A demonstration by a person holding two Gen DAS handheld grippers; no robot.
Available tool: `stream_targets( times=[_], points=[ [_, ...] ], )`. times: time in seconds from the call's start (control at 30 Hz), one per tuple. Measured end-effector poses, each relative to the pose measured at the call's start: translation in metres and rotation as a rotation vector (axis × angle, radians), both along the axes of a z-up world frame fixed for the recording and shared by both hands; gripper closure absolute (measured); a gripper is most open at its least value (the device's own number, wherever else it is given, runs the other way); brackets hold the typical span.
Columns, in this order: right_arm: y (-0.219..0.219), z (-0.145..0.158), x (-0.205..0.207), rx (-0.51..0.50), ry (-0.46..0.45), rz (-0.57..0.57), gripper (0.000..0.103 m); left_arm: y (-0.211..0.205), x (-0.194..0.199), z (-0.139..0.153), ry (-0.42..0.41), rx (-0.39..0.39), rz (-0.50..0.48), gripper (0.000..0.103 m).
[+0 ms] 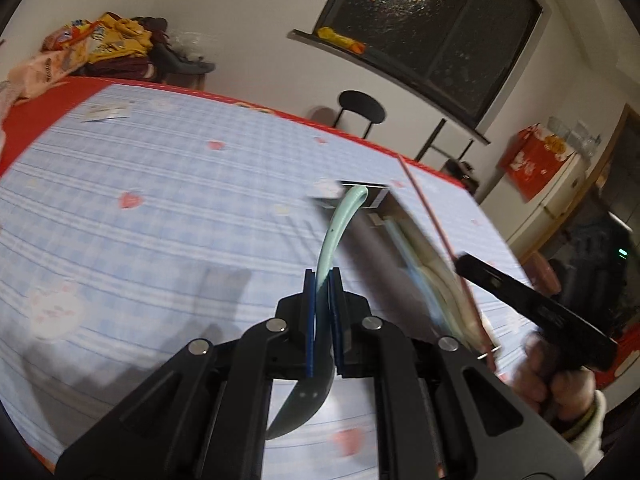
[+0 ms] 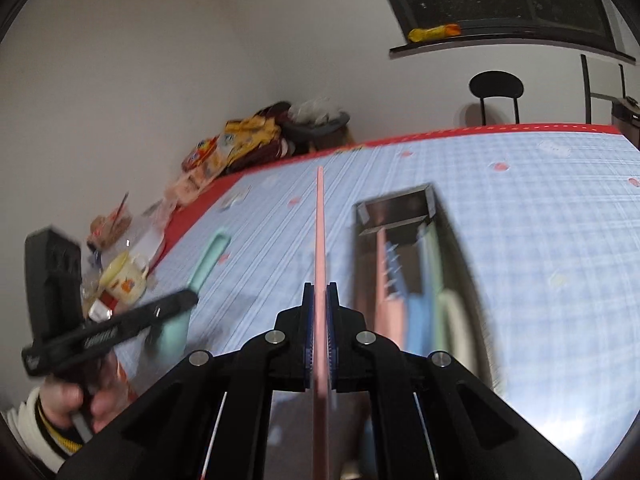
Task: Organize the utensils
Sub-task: 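Carry the mint-green spoon and pink chopstick over the steel holder, then lower both items into the holder and open both tools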
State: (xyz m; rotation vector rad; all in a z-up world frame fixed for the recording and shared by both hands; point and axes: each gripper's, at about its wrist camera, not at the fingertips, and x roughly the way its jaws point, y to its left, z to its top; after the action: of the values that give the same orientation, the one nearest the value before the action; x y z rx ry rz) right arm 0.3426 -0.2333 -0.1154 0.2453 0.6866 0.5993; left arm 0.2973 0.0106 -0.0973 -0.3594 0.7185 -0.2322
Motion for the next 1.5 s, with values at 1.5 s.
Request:
stream_targets(
  times=[1.5],
  points=[
    [-0.047,-0.046,0.032,0.011,0.135,-0.081,0.097,-0.107,0.058,-0.070,0.264,-0.592,0.149,0.091]
  ],
)
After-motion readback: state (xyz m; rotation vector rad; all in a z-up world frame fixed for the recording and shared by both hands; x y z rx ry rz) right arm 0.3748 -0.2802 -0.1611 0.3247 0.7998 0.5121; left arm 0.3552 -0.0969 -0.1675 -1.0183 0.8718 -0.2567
